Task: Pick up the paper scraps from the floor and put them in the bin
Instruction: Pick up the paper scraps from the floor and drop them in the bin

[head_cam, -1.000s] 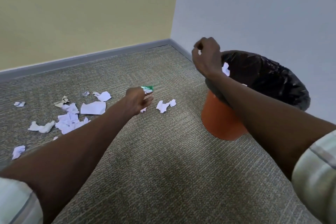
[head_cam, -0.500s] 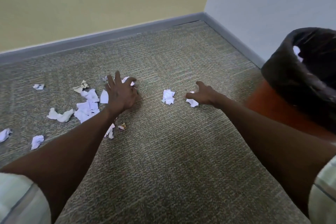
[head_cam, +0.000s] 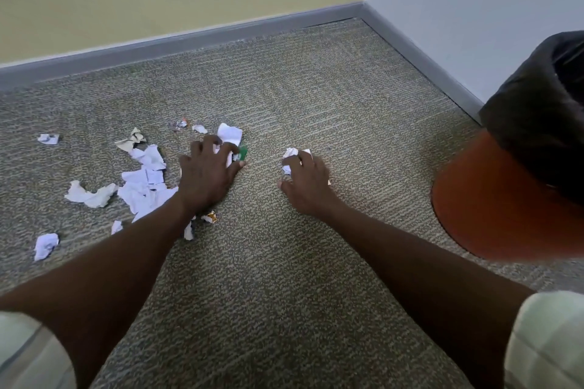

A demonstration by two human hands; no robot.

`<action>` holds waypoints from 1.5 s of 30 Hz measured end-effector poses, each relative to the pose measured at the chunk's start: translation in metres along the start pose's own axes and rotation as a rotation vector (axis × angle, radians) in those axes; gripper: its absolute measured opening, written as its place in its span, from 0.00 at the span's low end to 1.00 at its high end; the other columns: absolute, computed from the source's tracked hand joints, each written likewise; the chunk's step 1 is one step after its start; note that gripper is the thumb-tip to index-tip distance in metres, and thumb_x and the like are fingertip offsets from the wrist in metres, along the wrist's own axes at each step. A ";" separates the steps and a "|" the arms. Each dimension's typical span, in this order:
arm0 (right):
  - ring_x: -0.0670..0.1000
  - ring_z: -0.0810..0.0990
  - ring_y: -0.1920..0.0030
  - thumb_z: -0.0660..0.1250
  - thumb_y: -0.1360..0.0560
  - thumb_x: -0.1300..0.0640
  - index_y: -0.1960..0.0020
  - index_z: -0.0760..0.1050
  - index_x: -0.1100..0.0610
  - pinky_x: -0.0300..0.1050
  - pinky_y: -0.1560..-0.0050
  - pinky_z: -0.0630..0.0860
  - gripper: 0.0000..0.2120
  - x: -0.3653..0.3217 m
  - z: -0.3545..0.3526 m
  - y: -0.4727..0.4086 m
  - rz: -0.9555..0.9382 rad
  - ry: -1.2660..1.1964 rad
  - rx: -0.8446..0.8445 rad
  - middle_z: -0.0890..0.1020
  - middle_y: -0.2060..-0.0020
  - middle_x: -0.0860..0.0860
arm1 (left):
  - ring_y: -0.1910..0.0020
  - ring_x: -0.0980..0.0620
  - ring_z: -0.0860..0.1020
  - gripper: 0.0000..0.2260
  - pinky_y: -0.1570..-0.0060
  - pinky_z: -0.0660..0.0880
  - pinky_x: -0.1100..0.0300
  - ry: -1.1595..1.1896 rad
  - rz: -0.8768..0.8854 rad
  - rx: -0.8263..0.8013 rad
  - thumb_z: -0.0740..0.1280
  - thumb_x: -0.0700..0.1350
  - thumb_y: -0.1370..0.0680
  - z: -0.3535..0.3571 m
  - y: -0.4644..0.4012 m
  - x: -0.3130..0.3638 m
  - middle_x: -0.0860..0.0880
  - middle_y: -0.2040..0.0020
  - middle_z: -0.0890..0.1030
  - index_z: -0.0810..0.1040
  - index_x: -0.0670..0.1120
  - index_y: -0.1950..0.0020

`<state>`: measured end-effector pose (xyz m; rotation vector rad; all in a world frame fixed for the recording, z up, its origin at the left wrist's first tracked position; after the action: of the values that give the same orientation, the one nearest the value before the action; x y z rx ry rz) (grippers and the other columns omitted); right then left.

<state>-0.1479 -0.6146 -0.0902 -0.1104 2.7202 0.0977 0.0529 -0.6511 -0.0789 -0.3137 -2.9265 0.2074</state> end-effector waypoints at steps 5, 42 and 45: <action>0.56 0.68 0.44 0.50 0.22 0.60 0.44 0.72 0.57 0.54 0.43 0.70 0.14 -0.006 -0.003 0.020 -0.090 0.016 0.114 0.72 0.44 0.54 | 0.54 0.38 0.75 0.15 0.59 0.76 0.44 0.073 0.090 -0.030 0.56 0.51 0.19 0.001 0.003 0.016 0.39 0.49 0.75 0.73 0.40 0.44; 0.53 0.81 0.56 0.72 0.29 0.65 0.52 0.80 0.65 0.32 0.66 0.68 0.07 0.043 -0.059 -0.033 0.249 -0.401 0.173 0.81 0.58 0.54 | 0.46 0.37 0.72 0.18 0.46 0.69 0.46 0.326 -0.245 0.085 0.61 0.53 0.20 -0.019 -0.030 0.005 0.35 0.45 0.74 0.75 0.38 0.44; 0.58 0.80 0.54 0.70 0.28 0.66 0.50 0.79 0.67 0.41 0.59 0.71 0.08 0.016 -0.040 -0.029 -0.009 -0.289 0.030 0.80 0.55 0.58 | 0.45 0.38 0.70 0.20 0.43 0.67 0.45 0.074 -0.107 -0.016 0.53 0.55 0.20 0.003 -0.042 -0.010 0.38 0.45 0.73 0.76 0.43 0.44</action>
<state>-0.1755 -0.6478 -0.0620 -0.0923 2.4311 0.0644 0.0540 -0.6943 -0.0773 -0.1630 -2.8627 0.1532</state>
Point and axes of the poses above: each hand's wrist, its own y-axis away from the middle knuckle, its own z-axis out of the palm, x = y × z, the point moved 6 cm from there along -y, towards the middle knuckle
